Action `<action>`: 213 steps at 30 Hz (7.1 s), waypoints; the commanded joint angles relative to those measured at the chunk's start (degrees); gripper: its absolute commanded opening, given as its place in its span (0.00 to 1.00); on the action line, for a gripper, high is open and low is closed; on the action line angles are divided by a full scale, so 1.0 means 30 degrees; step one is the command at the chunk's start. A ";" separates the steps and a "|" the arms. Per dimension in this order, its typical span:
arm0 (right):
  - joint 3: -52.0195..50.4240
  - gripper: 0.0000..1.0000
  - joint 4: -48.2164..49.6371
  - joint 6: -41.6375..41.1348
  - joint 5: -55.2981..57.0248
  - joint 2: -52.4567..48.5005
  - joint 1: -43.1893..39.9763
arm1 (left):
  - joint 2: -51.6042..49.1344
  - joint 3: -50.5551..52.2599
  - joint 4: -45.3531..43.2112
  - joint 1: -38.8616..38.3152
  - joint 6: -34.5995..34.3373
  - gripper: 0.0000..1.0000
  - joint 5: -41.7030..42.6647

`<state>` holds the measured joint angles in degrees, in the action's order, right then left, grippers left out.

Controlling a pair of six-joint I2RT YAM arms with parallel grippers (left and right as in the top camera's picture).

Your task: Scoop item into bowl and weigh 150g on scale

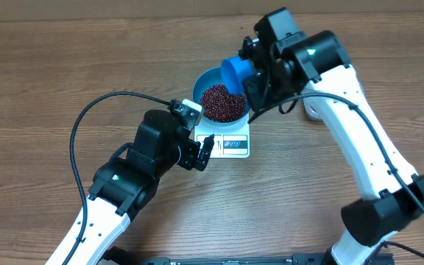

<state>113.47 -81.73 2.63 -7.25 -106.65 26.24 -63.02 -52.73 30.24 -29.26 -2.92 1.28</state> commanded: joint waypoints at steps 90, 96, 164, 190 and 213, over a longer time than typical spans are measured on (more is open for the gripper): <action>0.0474 0.04 0.1253 -0.3147 0.1129 -0.2441 0.1545 | -0.0117 0.0175 -0.0022 -0.0007 -0.0175 0.99 0.0007; 0.0474 0.04 0.1137 -0.2994 0.1005 -0.1938 0.1457 | -0.0117 0.0175 -0.0022 -0.0007 -0.0175 1.00 0.0007; 0.0474 0.04 0.0466 -0.0277 0.4328 -0.1486 0.1443 | -0.0109 0.0175 -0.0022 -0.0007 -0.0175 1.00 0.0007; 0.0466 0.04 0.0641 -0.0284 0.4911 -0.1486 0.1392 | -0.0117 0.0175 -0.0022 -0.0007 -0.0175 0.99 0.0007; 0.0466 0.04 0.0641 -0.0284 0.4911 -0.1486 0.1392 | -0.0117 0.0175 -0.0022 -0.0007 -0.0175 0.99 0.0007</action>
<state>113.47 -79.96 1.54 7.03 -113.45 30.76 -63.02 -52.73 30.24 -29.23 -2.92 1.28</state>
